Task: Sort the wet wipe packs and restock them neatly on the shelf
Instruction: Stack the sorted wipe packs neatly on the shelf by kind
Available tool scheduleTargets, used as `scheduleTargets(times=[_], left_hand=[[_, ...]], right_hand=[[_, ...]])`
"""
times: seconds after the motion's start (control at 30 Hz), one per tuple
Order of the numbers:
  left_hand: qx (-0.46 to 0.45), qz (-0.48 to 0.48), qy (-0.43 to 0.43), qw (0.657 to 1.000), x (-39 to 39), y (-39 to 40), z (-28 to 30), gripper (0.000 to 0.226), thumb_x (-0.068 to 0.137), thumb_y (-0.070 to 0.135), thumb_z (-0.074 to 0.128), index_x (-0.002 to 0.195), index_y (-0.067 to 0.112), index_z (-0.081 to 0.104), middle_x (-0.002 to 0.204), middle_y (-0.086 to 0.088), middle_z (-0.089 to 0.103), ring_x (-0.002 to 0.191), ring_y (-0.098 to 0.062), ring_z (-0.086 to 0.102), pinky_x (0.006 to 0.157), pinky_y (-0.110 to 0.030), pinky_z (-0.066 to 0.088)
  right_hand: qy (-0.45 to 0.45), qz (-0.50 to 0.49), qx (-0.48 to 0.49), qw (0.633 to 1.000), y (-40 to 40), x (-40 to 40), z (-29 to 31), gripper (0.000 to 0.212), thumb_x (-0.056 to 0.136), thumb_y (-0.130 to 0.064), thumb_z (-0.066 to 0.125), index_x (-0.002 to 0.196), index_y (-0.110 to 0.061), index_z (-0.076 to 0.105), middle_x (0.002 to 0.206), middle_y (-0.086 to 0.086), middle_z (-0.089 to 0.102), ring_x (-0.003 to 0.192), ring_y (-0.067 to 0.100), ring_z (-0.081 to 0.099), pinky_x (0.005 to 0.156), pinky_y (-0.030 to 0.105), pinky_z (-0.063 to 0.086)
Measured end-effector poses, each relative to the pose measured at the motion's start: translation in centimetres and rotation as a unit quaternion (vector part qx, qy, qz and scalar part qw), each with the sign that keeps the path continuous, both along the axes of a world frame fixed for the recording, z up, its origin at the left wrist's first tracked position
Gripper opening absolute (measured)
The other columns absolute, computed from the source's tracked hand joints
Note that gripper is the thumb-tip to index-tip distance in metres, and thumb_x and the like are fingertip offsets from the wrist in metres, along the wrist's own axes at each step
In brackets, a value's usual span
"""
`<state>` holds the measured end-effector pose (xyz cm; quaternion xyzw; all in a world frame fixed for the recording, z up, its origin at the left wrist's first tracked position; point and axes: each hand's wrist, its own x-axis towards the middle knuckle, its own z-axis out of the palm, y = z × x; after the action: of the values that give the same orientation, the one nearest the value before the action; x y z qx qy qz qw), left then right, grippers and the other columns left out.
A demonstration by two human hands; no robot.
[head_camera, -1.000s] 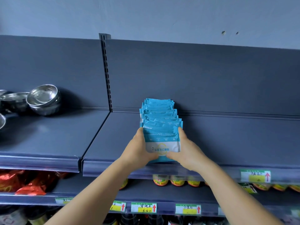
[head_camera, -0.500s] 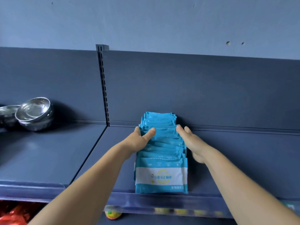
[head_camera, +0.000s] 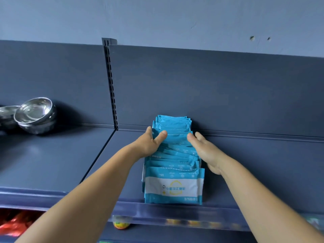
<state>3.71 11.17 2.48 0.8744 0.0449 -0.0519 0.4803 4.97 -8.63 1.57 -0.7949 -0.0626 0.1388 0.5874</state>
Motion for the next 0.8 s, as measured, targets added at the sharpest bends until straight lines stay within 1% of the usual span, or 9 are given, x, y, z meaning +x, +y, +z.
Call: scheduleTargets(times=[0.1,0.23,0.3,0.37,0.6,0.67,0.7,0.77,0.8], left_hand=[[0.003,-0.006,-0.042,0.999,-2.4,0.3,0.1,0.085,0.090,0.064,0.034,0.153,0.018,-0.001,0.159,0.001,0.014,0.145,-0.017,0.019,0.115,-0.031,0.017],[-0.027,-0.014,-0.021,0.999,-6.0,-1.2,-1.3,0.091,0.083,0.072,0.032,0.154,0.020,0.005,0.156,0.003,0.023,0.142,-0.015,0.027,0.116,-0.031,0.020],[-0.030,-0.002,-0.027,0.999,-6.4,-2.1,-1.6,0.089,0.085,0.071,0.032,0.153,0.020,0.008,0.155,0.001,0.028,0.141,-0.016,0.030,0.116,-0.032,0.022],[-0.022,0.014,-0.026,0.999,-6.3,-2.5,-1.3,0.082,0.089,0.067,0.032,0.153,0.019,0.012,0.155,0.000,0.029,0.141,-0.018,0.029,0.116,-0.033,0.022],[-0.014,0.030,-0.032,0.999,-7.4,-2.7,-1.1,0.079,0.090,0.065,0.033,0.152,0.020,0.013,0.147,0.003,0.039,0.131,-0.018,0.041,0.109,-0.033,0.033],[0.029,0.032,-0.047,0.998,-7.7,-2.9,-0.9,0.076,0.091,0.063,0.035,0.151,0.020,0.016,0.145,0.007,0.036,0.131,-0.016,0.039,0.109,-0.031,0.031],[0.072,0.032,-0.060,0.995,-7.8,-2.8,-0.9,0.077,0.091,0.063,0.034,0.151,0.020,0.014,0.154,0.005,0.026,0.138,-0.017,0.031,0.113,-0.034,0.026],[0.209,0.004,-0.089,0.974,-8.5,-3.0,-1.1,0.076,0.093,0.062,0.032,0.153,0.022,0.007,0.160,0.003,0.001,0.148,-0.016,0.003,0.119,-0.041,0.013],[0.295,-0.020,-0.108,0.949,-8.8,-3.2,-1.3,0.073,0.094,0.060,0.030,0.153,0.024,0.007,0.161,0.004,-0.002,0.148,-0.015,-0.005,0.119,-0.043,0.009]], right_hand=[[-0.005,-0.006,0.004,1.000,-1.6,-2.5,0.5,0.083,0.091,-0.059,0.040,0.153,-0.026,-0.004,0.158,-0.016,0.006,0.143,0.004,0.013,0.114,0.029,0.010],[-0.019,0.012,-0.004,1.000,-0.6,-5.8,-0.8,0.070,0.097,-0.049,0.038,0.152,-0.027,0.001,0.144,-0.027,0.034,0.124,-0.003,0.039,0.106,0.022,0.023],[-0.038,-0.007,-0.039,0.998,0.6,-5.7,-1.8,0.076,0.096,-0.052,0.038,0.151,-0.030,-0.009,0.150,-0.016,0.032,0.133,0.008,0.038,0.111,0.029,0.028],[-0.035,-0.020,-0.057,0.998,1.0,-5.1,-2.1,0.077,0.094,-0.057,0.037,0.150,-0.033,-0.010,0.155,-0.009,0.026,0.139,0.014,0.032,0.114,0.036,0.027],[-0.033,-0.003,-0.056,0.998,0.8,-4.7,-2.0,0.076,0.093,-0.060,0.033,0.149,-0.034,-0.011,0.155,-0.007,0.028,0.137,0.017,0.036,0.114,0.041,0.029],[-0.048,0.002,-0.076,0.996,0.6,-5.1,-1.6,0.076,0.094,-0.058,0.033,0.150,-0.033,-0.012,0.157,-0.006,0.023,0.140,0.017,0.032,0.115,0.039,0.026],[-0.075,0.002,-0.102,0.992,0.4,-5.5,-1.3,0.075,0.096,-0.055,0.034,0.150,-0.030,-0.012,0.159,-0.006,0.015,0.143,0.016,0.025,0.116,0.036,0.023],[-0.169,0.007,-0.187,0.968,-0.1,-6.4,-1.0,0.072,0.098,-0.048,0.034,0.152,-0.027,-0.008,0.160,-0.008,-0.005,0.148,0.011,0.003,0.118,0.034,0.011],[-0.218,0.023,-0.246,0.944,-0.2,-6.9,-0.8,0.069,0.098,-0.047,0.034,0.153,-0.025,-0.004,0.160,-0.008,-0.010,0.147,0.010,-0.006,0.119,0.034,0.007]])
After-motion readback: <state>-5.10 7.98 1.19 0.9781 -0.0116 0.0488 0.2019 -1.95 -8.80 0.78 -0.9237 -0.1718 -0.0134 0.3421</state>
